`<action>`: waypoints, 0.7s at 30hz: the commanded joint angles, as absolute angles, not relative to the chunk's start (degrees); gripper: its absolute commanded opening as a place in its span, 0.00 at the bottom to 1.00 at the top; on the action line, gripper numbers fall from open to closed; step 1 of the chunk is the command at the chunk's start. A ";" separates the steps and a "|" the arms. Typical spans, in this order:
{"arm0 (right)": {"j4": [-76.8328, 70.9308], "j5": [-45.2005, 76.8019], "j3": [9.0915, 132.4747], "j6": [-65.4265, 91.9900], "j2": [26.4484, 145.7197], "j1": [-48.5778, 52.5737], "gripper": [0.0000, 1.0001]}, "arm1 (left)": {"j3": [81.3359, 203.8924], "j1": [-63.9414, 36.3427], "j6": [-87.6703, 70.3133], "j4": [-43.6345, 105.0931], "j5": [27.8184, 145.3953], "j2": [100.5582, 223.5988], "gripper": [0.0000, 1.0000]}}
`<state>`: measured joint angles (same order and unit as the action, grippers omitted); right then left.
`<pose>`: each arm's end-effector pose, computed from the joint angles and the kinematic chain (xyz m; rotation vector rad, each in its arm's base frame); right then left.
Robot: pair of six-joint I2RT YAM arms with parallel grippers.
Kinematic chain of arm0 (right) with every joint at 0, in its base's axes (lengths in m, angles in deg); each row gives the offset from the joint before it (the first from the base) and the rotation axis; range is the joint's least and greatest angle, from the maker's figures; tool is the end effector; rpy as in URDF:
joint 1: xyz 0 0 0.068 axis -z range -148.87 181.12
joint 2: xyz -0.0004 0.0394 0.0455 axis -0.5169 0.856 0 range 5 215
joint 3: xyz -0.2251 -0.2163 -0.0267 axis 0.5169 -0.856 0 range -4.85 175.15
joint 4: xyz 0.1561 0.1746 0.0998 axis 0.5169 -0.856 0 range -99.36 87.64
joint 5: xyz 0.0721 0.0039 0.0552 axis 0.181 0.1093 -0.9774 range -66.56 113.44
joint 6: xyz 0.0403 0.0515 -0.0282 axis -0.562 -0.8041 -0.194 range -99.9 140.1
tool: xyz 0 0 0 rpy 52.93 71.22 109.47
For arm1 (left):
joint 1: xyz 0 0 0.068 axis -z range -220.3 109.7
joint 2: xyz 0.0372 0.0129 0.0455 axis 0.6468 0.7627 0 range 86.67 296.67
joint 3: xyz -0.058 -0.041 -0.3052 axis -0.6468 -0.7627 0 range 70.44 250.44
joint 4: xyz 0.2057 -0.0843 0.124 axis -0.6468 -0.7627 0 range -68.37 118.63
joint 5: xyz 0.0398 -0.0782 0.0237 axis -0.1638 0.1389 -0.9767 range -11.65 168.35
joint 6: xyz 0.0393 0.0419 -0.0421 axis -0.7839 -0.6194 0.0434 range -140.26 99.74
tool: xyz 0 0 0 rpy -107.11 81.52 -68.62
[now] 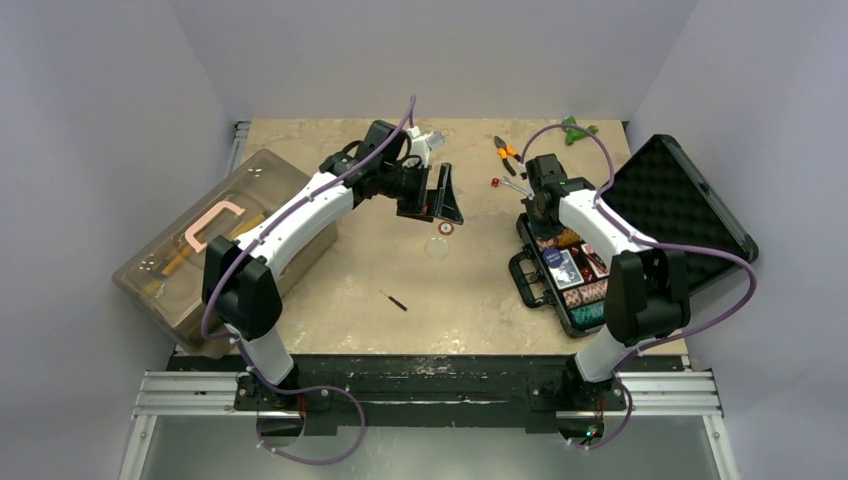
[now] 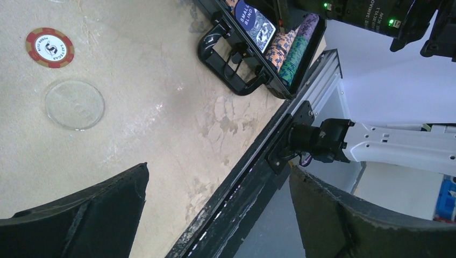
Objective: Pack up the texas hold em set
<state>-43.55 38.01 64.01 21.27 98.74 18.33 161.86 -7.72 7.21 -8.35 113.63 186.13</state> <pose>0.3287 0.0595 0.2536 -0.2546 2.6767 -0.2842 0.3188 -0.2439 0.3551 0.4391 2.4771 -1.2034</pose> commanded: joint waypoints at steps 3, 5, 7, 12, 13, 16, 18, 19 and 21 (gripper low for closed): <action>-44.34 45.39 66.23 19.04 99.33 18.82 0.00 | 162.99 -8.08 7.78 -6.35 115.04 186.11 0.99; -43.89 45.37 66.30 18.98 99.17 18.86 0.00 | 163.04 -8.09 7.78 -6.35 114.97 186.09 0.99; -43.54 44.82 66.34 19.41 99.33 18.91 0.00 | 163.08 -8.07 7.73 -6.27 115.12 186.08 0.99; -43.65 46.18 66.80 19.78 101.29 18.91 0.00 | 163.08 -8.04 7.78 -6.33 115.26 185.99 0.99; -43.53 46.54 66.71 19.83 101.56 18.91 0.00 | 163.08 -8.05 7.78 -6.31 115.26 185.92 0.99; -43.24 46.78 66.70 21.07 102.54 19.04 0.00 | 163.08 -8.08 7.69 -6.35 115.16 185.90 0.99; -43.03 47.04 66.74 21.57 103.00 19.13 0.00 | 163.08 -8.06 7.67 -6.31 115.19 185.91 0.99; -43.05 47.26 66.85 21.64 103.25 19.13 0.00 | 163.08 -8.06 7.69 -6.35 115.17 185.90 0.99; -42.86 47.30 66.73 21.67 103.53 19.18 0.00 | 163.08 -8.11 7.68 -6.27 115.19 185.99 0.99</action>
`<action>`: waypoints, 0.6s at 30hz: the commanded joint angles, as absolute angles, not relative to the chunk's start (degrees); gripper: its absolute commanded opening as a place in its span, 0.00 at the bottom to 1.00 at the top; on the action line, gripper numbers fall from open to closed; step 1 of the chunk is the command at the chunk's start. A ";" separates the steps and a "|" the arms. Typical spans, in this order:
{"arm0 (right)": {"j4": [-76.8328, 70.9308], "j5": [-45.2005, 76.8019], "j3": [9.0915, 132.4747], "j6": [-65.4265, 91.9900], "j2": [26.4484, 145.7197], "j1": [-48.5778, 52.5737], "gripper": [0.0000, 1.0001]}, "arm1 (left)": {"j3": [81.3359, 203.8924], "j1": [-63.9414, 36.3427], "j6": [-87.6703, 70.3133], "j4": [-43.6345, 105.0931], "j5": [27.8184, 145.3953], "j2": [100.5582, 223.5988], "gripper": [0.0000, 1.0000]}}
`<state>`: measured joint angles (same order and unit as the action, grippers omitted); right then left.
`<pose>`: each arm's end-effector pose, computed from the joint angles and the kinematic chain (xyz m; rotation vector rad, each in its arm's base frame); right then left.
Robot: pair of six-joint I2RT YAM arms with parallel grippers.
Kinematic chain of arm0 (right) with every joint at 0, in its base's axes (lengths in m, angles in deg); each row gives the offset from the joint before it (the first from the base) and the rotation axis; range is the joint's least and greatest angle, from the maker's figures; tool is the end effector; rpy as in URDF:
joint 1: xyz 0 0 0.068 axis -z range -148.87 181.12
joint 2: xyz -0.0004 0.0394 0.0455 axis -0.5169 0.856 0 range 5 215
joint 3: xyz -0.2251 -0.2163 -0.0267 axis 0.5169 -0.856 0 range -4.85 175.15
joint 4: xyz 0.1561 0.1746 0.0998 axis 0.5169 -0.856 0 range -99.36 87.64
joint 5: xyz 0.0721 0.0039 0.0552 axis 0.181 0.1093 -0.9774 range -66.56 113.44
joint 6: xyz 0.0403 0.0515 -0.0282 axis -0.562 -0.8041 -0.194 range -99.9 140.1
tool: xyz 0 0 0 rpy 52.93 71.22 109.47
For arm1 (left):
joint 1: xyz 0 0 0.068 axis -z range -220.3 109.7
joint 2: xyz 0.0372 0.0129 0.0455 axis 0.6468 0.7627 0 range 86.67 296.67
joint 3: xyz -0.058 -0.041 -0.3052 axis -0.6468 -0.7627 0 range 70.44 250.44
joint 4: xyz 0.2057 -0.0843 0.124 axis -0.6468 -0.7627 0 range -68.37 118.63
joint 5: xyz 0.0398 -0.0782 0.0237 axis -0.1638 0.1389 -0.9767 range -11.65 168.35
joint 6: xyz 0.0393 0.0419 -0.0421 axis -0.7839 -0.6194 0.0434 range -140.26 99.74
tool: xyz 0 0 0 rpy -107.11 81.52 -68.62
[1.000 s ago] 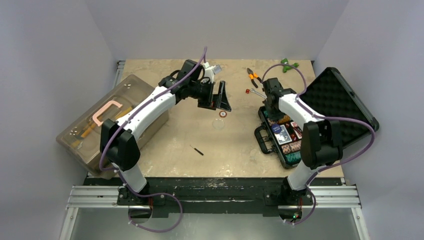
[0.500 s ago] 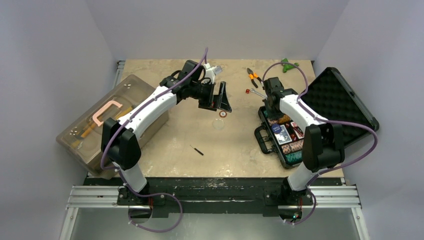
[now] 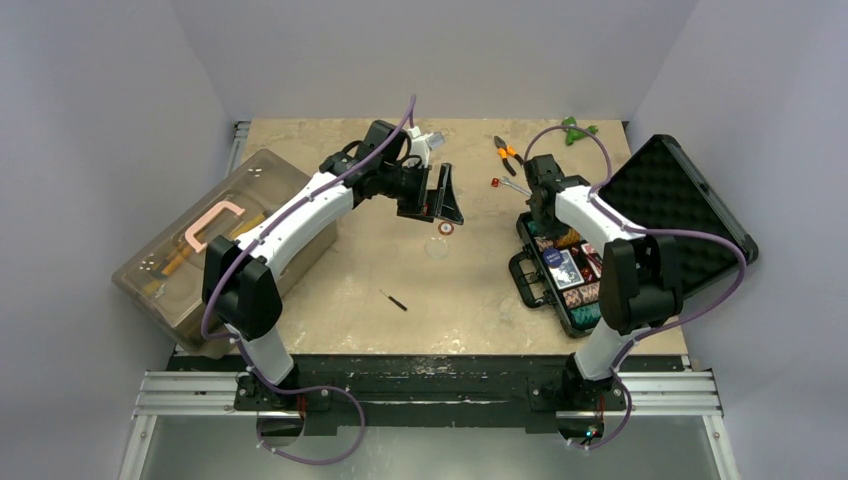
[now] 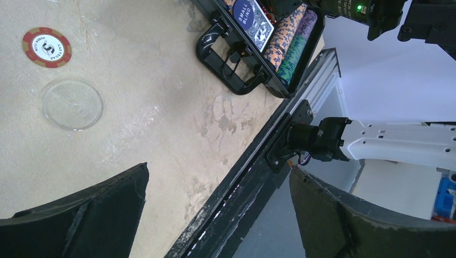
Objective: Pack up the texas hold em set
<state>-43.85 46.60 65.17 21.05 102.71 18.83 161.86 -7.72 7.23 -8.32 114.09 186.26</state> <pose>0.3417 0.0508 0.2397 -0.2105 2.6933 -0.5015 0.3190 -0.2445 0.3545 0.4428 2.4788 -1.2127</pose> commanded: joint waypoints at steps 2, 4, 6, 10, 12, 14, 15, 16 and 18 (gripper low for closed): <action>-42.54 47.02 66.45 21.85 103.62 19.17 0.00 | 163.08 -8.07 7.69 -6.33 115.26 186.06 0.99; -42.51 46.60 66.44 22.00 103.83 19.17 0.00 | 163.08 -8.07 7.67 -6.34 115.34 186.08 0.99; -42.22 46.33 66.31 22.12 103.78 19.17 0.00 | 163.08 -8.12 7.64 -6.30 115.35 186.16 0.99; -42.80 49.07 66.82 21.54 103.86 19.17 0.00 | 163.08 -8.06 7.69 -6.35 115.52 186.34 0.99; -43.47 49.60 67.25 21.10 102.81 19.17 0.00 | 163.08 -8.10 7.69 -6.34 115.47 186.41 0.99; -44.84 49.34 68.15 20.56 100.88 19.17 0.00 | 163.08 -8.12 7.69 -6.32 115.48 186.47 0.99; -45.01 48.42 68.26 20.59 99.70 19.19 0.00 | 163.06 -8.18 7.69 -6.32 115.59 186.50 0.99; -44.76 47.19 68.35 20.56 98.75 19.22 0.00 | 163.04 -8.16 7.76 -6.23 115.66 186.59 0.99; -44.01 44.73 67.69 21.11 97.71 19.18 0.00 | 163.06 -8.23 7.99 -6.11 116.09 186.73 0.99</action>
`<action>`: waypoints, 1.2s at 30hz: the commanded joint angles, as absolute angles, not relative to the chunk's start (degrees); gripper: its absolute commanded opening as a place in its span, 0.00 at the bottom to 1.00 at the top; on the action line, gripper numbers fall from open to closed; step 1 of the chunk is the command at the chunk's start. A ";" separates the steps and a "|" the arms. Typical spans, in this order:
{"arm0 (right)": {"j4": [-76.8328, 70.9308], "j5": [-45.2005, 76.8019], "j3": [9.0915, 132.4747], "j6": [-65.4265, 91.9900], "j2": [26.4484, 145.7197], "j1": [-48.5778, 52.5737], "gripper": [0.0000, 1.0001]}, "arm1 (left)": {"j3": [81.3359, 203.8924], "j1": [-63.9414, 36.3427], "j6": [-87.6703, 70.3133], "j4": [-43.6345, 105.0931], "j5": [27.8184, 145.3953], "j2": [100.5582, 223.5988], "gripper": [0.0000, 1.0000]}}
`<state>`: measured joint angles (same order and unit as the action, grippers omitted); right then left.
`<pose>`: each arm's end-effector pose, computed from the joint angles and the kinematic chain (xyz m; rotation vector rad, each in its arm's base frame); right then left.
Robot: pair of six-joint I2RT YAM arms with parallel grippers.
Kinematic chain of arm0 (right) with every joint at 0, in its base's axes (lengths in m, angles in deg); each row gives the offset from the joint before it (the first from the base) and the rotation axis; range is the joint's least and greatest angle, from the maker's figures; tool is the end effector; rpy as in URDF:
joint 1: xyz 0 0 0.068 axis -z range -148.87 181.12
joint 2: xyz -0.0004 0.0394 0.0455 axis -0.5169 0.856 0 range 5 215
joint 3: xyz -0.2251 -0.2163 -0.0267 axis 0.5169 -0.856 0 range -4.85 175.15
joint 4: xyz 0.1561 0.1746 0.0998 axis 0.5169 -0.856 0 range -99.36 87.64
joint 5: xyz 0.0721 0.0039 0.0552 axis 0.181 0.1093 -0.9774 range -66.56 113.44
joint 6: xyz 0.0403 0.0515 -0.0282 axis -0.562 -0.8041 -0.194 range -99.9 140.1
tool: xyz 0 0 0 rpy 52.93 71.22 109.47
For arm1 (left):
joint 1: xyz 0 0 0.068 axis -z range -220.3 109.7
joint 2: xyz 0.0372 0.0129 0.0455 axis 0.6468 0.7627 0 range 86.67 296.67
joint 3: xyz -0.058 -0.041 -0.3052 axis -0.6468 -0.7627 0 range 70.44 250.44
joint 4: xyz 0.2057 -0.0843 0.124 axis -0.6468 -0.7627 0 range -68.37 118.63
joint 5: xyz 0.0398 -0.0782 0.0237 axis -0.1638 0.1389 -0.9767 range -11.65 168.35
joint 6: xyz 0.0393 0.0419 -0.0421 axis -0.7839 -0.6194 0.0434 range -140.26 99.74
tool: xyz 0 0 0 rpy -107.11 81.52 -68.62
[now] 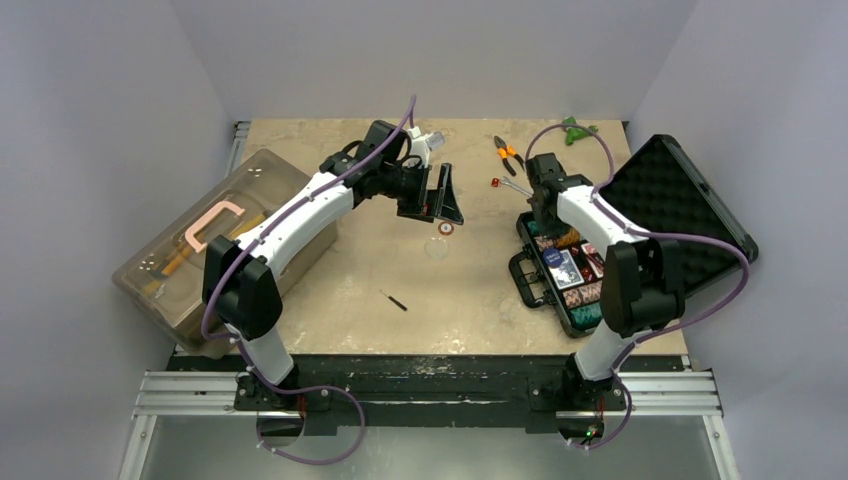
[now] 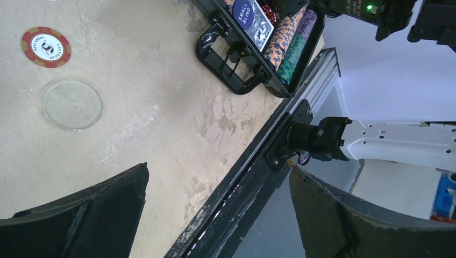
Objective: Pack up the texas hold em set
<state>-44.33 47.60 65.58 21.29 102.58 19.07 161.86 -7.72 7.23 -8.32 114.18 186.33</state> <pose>0.3420 0.0484 0.2424 -0.2053 2.6884 -0.5271 0.3191 -0.2447 0.3540 0.4433 2.4800 -1.2143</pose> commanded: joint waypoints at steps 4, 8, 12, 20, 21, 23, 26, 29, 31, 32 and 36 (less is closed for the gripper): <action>-42.95 44.69 66.44 21.82 99.05 19.17 0.00 | 162.95 -8.32 8.12 -5.89 116.18 186.96 0.99; -42.29 44.72 66.47 22.15 100.35 19.17 0.00 | 162.93 -8.32 8.04 -5.85 116.09 187.07 0.99; -42.18 45.11 66.69 22.38 101.31 19.17 0.00 | 162.99 -8.44 8.04 -5.85 116.10 187.04 0.99; -42.08 44.77 65.75 22.34 102.49 19.16 0.00 | 163.00 -8.57 8.21 -5.88 116.63 187.13 0.99; -42.01 44.65 65.71 22.32 102.62 19.17 0.00 | 163.07 -8.58 8.22 -5.91 116.71 187.13 0.99; -42.14 44.80 65.75 22.19 102.90 19.17 0.00 | 163.04 -8.70 8.28 -5.70 116.93 187.12 0.99; -42.34 45.95 65.96 21.97 103.02 19.17 0.04 | 162.97 -8.76 8.46 -5.64 117.25 187.31 0.99; -42.27 46.41 65.92 21.56 102.56 19.19 0.26 | 162.95 -8.77 8.57 -5.55 117.42 187.31 0.99; -42.38 45.88 66.05 21.27 102.01 19.17 0.33 | 162.99 -8.83 8.51 -5.54 117.41 187.31 0.99; -42.43 45.68 66.06 21.14 101.63 19.17 0.35 | 162.99 -8.78 8.56 -5.53 117.37 187.31 0.99; -41.82 45.20 65.62 20.60 99.41 19.17 0.39 | 162.87 -8.81 8.57 -5.39 117.54 187.31 0.99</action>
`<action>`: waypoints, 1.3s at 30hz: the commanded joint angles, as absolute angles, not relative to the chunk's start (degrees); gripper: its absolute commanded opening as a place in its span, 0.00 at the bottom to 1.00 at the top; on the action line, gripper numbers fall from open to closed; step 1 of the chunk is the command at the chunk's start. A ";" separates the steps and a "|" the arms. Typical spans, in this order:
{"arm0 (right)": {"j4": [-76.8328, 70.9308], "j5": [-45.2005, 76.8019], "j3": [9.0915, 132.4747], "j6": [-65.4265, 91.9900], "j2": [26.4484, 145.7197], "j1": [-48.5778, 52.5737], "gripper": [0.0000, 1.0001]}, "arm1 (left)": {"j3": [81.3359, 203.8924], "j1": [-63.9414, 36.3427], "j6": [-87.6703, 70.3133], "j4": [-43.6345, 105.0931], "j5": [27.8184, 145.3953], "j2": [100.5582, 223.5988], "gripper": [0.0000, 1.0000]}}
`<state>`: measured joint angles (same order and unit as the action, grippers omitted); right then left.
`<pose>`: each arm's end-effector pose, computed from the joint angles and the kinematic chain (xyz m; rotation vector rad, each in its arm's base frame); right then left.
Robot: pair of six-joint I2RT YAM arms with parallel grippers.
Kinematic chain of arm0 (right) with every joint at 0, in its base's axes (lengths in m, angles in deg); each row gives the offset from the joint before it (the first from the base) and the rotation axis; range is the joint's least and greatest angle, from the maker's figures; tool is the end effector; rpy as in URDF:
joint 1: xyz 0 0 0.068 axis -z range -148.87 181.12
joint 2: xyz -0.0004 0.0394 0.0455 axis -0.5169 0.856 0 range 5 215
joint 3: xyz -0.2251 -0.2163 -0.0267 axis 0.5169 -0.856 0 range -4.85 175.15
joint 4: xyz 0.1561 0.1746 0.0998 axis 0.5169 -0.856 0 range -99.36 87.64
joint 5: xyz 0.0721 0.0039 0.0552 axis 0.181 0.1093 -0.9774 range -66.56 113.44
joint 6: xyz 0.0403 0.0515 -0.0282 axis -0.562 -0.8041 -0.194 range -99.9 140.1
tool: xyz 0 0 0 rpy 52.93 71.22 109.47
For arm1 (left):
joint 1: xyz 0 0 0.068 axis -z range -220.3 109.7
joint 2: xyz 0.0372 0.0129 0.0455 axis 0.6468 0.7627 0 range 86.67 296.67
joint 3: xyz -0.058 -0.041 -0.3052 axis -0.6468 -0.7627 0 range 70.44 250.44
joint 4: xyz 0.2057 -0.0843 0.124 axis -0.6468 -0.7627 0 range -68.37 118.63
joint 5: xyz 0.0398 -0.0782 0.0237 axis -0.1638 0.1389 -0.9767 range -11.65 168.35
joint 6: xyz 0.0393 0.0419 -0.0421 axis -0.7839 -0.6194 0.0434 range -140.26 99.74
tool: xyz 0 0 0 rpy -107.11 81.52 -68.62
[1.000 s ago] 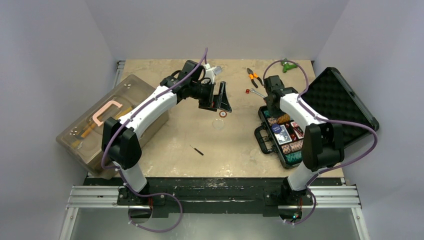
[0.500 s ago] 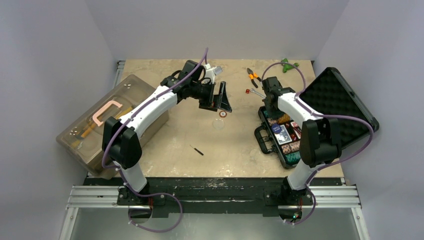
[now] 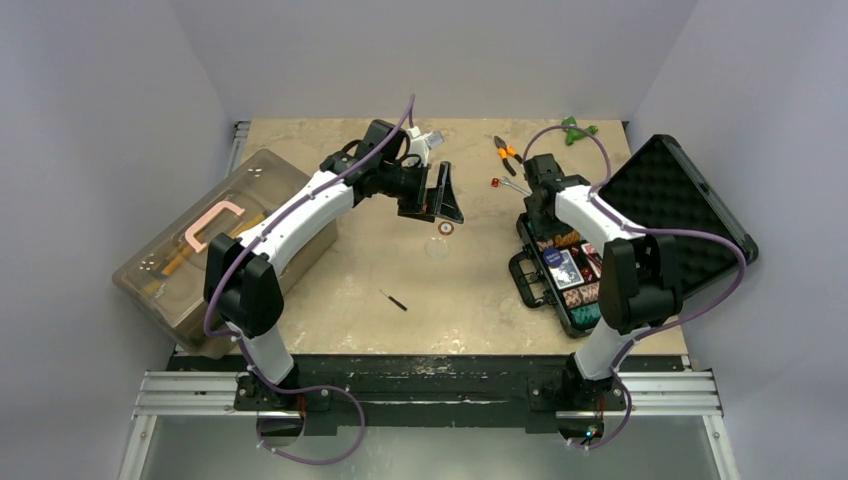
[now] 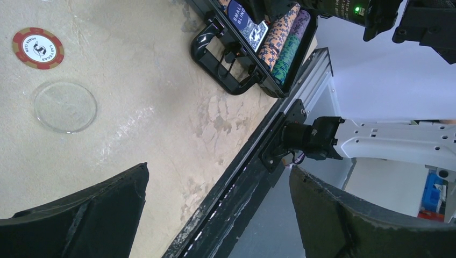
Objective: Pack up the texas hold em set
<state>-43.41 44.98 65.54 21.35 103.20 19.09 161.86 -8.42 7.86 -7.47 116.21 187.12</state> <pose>0.3449 0.0515 0.2385 -0.2176 2.6972 -0.4648 0.3244 -0.2441 0.3509 0.4348 2.4813 -1.2558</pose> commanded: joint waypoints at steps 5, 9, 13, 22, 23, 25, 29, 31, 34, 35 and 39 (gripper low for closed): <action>-41.23 45.91 65.07 16.82 99.44 19.17 0.20 | 162.86 -8.77 8.57 -5.37 117.40 187.15 0.99; -38.22 37.10 64.83 11.38 95.93 18.82 0.18 | 162.66 -9.07 8.31 -5.54 116.07 186.55 0.99; -27.37 27.51 60.36 0.40 89.68 17.88 0.49 | 162.57 -10.16 8.14 -5.68 115.17 186.09 0.99; -20.83 29.34 53.82 -10.48 81.57 16.98 0.73 | 164.44 -7.49 1.50 -12.07 94.35 186.96 0.93; -22.35 30.10 54.04 -8.82 80.88 16.97 0.76 | 164.48 -6.12 0.42 -12.63 89.65 187.23 0.92; -25.89 31.32 54.88 -5.19 79.55 16.97 0.78 | 164.36 -3.25 -0.04 -13.00 81.43 188.40 0.91; -33.38 33.42 56.58 0.76 76.82 16.99 0.98 | 167.68 -0.93 2.07 -14.06 74.01 193.73 0.87; -34.82 32.15 55.74 2.52 74.49 16.97 0.99 | 171.61 -0.58 3.48 -15.64 72.93 197.66 0.84; -35.83 29.81 53.60 2.04 70.62 17.02 0.99 | 178.22 -0.48 4.93 -18.22 70.15 203.93 0.80; -35.83 29.03 52.76 0.88 68.89 16.98 0.99 | 180.13 -0.47 5.59 -18.82 69.39 205.50 0.79; -34.49 23.74 48.53 -2.96 63.76 16.99 0.99 | 186.17 -0.23 7.80 -19.39 69.18 211.01 0.77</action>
<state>-34.30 28.65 51.94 -0.46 68.40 16.93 179.57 -0.05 4.71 -17.42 72.94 208.05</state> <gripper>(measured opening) 0.987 0.784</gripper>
